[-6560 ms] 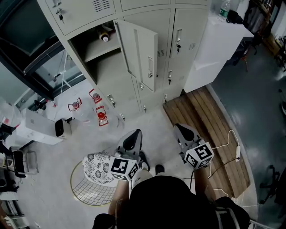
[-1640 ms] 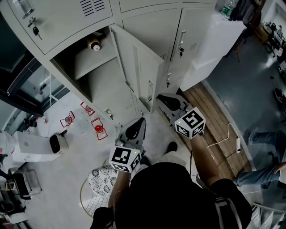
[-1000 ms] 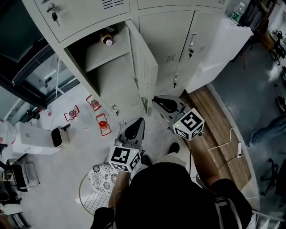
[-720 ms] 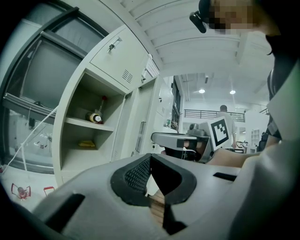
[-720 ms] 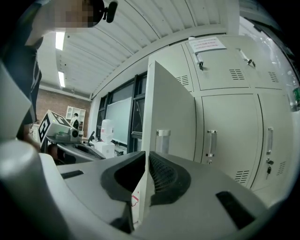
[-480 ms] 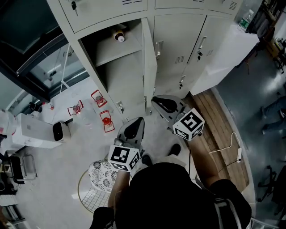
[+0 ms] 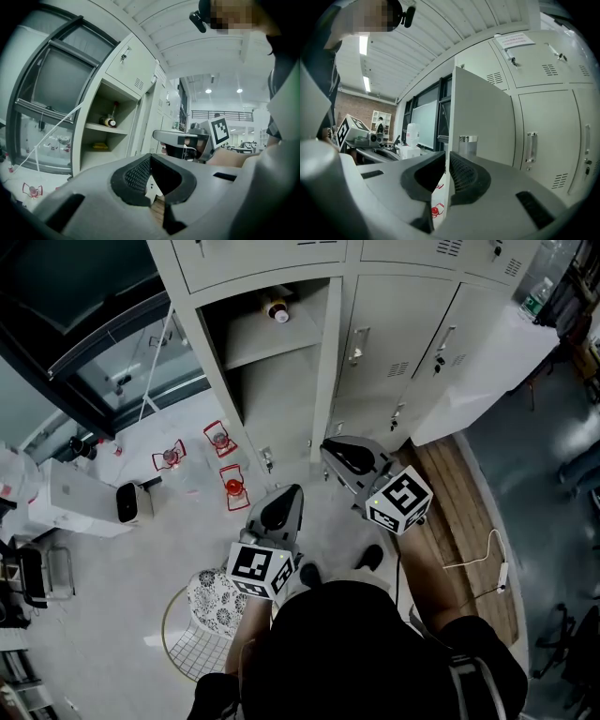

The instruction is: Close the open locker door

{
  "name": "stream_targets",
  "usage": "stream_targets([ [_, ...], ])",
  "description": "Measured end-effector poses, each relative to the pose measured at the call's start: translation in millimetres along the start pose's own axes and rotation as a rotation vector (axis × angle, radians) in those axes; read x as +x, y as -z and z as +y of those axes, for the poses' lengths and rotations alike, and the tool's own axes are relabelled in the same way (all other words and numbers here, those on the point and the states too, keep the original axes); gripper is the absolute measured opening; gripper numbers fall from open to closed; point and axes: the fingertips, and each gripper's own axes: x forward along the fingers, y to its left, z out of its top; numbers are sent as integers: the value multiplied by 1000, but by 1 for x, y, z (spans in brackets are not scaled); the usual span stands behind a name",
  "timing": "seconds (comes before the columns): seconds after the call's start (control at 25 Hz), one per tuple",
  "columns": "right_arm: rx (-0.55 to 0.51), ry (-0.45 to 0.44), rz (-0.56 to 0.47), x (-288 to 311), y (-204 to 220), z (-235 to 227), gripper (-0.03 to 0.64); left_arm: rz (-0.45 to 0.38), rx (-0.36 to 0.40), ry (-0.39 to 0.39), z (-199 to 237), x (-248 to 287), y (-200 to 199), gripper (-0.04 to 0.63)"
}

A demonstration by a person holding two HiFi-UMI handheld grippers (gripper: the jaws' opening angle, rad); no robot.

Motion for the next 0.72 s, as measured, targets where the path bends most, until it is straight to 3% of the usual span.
stream_targets([
  [0.72, 6, -31, -10, 39, -9, 17, 6, -13, -4, -54, 24, -31, -4, 17],
])
